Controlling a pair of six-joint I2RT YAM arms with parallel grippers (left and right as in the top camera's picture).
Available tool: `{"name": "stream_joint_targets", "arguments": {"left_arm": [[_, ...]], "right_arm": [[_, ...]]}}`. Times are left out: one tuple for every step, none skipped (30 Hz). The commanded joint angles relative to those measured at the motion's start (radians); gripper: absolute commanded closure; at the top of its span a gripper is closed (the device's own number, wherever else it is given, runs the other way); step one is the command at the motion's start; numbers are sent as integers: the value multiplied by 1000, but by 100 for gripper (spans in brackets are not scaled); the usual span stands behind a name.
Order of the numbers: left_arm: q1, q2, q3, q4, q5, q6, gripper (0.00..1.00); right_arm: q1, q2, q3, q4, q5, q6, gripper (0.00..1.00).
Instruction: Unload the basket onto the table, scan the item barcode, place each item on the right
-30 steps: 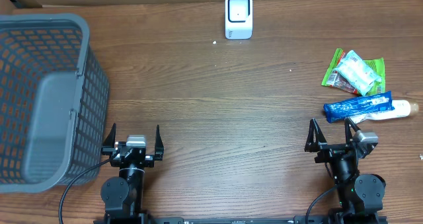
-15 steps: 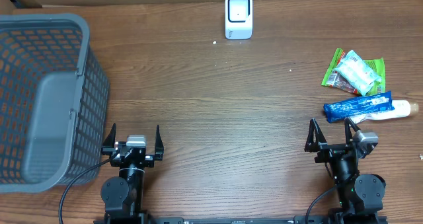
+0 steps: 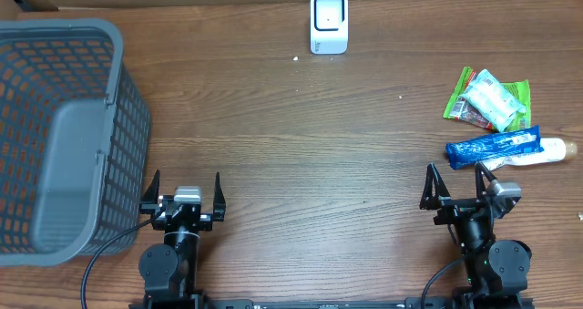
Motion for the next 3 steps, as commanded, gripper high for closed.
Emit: {"name": "stream_joint_targets", "arguments": {"left_arm": [[6, -11, -6, 2, 14, 26, 0], [6, -11, -6, 2, 14, 26, 0], [6, -11, -6, 2, 14, 26, 1]], "right_arm": [[8, -10, -10, 8, -4, 0, 0], [8, -10, -10, 8, -4, 0, 0], [8, -10, -10, 8, -5, 0, 0]]}}
